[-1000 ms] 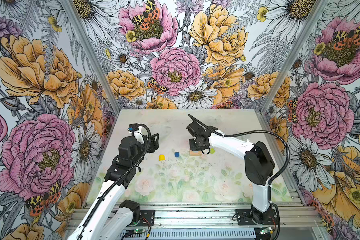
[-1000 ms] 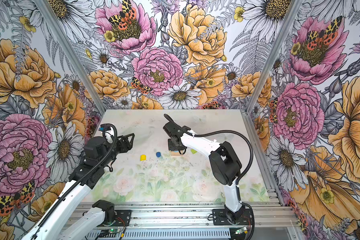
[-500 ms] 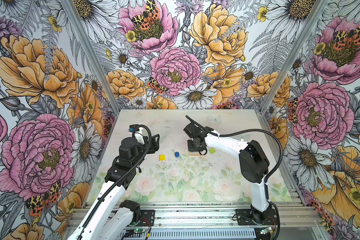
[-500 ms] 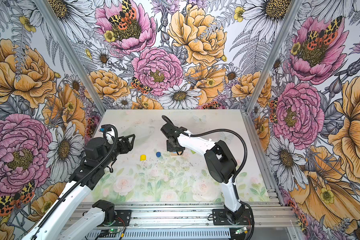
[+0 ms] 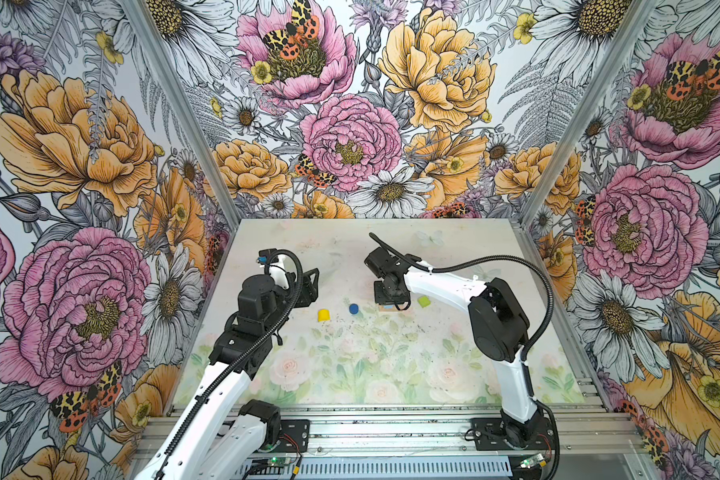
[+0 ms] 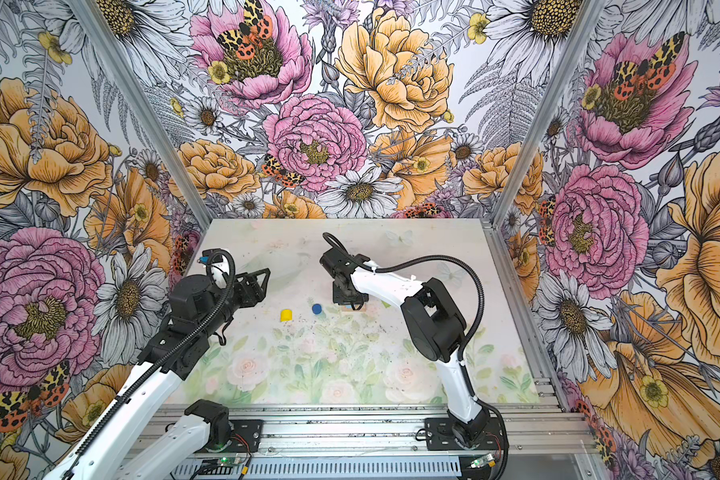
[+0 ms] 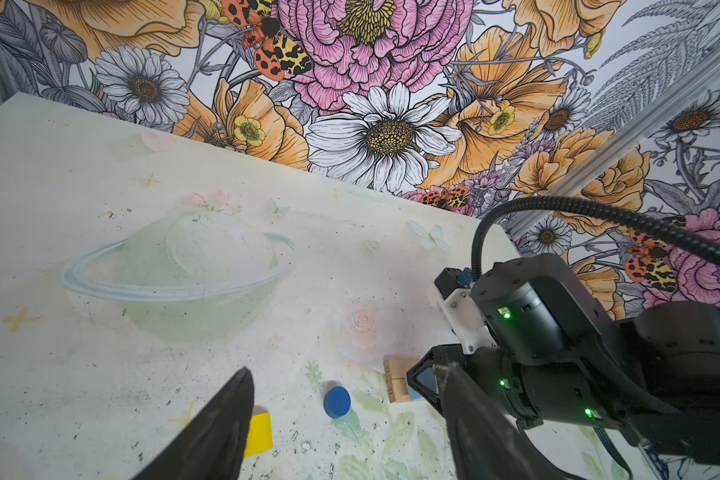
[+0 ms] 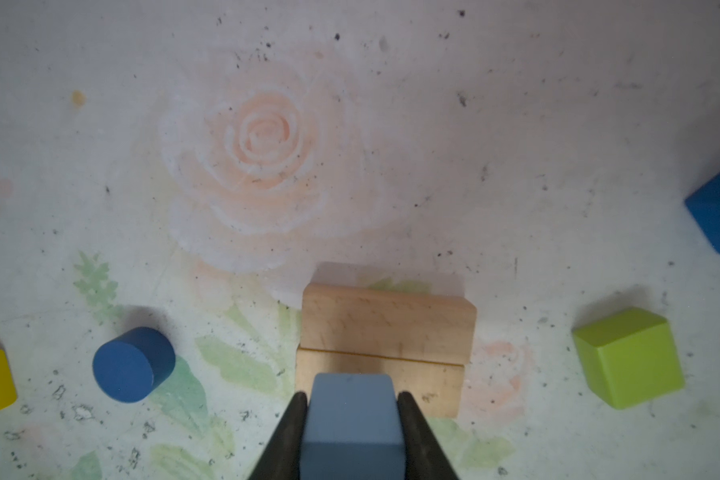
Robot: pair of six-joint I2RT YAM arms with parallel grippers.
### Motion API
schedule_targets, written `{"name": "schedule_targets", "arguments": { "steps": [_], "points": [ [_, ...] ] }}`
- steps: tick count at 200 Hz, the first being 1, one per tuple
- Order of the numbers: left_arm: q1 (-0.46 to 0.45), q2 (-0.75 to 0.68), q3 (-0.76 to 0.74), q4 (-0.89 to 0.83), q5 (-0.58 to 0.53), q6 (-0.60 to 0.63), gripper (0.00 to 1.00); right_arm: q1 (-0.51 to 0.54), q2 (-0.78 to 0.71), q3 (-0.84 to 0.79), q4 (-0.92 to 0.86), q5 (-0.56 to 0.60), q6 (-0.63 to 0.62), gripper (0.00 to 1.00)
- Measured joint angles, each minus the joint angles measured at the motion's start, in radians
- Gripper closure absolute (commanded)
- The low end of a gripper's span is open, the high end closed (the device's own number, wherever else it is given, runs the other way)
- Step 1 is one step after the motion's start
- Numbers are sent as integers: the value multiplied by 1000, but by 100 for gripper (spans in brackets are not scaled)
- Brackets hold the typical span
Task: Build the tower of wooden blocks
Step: 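Carry the light-blue cube with the right gripper above the wooden blocks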
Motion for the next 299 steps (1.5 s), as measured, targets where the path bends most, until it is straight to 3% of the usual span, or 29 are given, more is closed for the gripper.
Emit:
{"name": "schedule_targets", "arguments": {
  "steps": [299],
  "points": [
    [-6,-7,-4,0,0,0,26,0,54,62,-37,8,7,100]
  ]
}}
